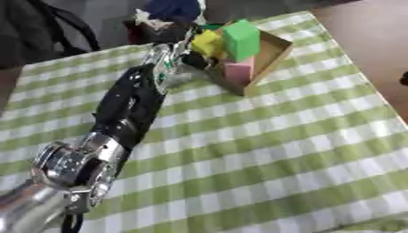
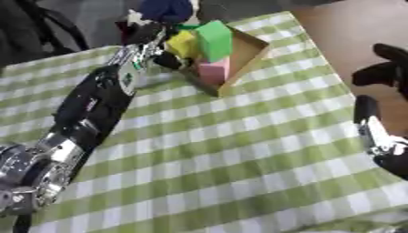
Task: Pick up objects on the table and place them in the box.
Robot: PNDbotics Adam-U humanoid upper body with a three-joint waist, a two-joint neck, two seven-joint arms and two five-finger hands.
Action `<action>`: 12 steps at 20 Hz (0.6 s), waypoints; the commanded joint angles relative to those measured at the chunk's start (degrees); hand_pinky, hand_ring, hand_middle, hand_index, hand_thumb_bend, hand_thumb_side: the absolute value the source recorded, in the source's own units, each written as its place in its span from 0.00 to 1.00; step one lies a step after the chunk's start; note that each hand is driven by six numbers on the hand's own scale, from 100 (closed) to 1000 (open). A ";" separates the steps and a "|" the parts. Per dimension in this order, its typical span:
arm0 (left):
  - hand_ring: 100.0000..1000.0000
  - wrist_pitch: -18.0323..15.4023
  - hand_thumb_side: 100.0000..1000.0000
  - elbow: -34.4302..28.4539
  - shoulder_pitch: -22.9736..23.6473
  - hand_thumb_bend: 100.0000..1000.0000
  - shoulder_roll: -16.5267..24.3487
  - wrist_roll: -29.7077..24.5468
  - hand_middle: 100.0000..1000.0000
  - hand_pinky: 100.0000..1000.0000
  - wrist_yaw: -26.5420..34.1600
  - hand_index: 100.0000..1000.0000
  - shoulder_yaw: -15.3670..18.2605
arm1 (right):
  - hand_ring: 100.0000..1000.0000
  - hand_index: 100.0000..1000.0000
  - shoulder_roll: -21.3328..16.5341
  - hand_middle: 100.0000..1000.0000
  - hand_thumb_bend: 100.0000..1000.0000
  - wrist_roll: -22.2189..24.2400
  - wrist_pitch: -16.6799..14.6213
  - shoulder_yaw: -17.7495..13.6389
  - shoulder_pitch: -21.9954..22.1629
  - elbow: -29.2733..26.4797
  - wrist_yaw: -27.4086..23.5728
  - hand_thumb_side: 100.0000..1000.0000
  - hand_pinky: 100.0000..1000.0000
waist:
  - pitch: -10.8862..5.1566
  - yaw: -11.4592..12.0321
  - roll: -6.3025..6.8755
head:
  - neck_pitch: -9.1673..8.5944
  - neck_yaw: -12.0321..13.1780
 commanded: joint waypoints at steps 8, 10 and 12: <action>0.58 -1.89 0.41 -7.95 -0.20 0.54 4.55 -1.59 0.59 0.65 0.34 0.81 -0.43 | 0.70 0.94 -0.31 0.65 0.00 -0.52 0.03 -0.91 0.40 -0.06 -0.13 0.40 0.83 | -2.56 2.31 -1.75 | 0.34 -1.01; 0.57 -3.31 0.38 -10.74 0.49 0.59 5.90 -1.59 0.57 0.64 1.75 0.80 -1.47 | 0.70 0.94 -0.31 0.65 0.00 -0.71 0.08 -1.10 0.72 0.05 -0.11 0.40 0.83 | -2.90 3.45 -2.12 | 0.61 -1.26; 0.56 -4.95 0.38 -13.69 1.63 0.55 7.40 -1.48 0.55 0.63 3.50 0.79 -2.44 | 0.70 0.94 -0.31 0.65 0.00 -0.96 0.13 -1.29 0.98 0.14 -0.09 0.40 0.83 | -3.09 4.52 -2.47 | 0.94 -1.36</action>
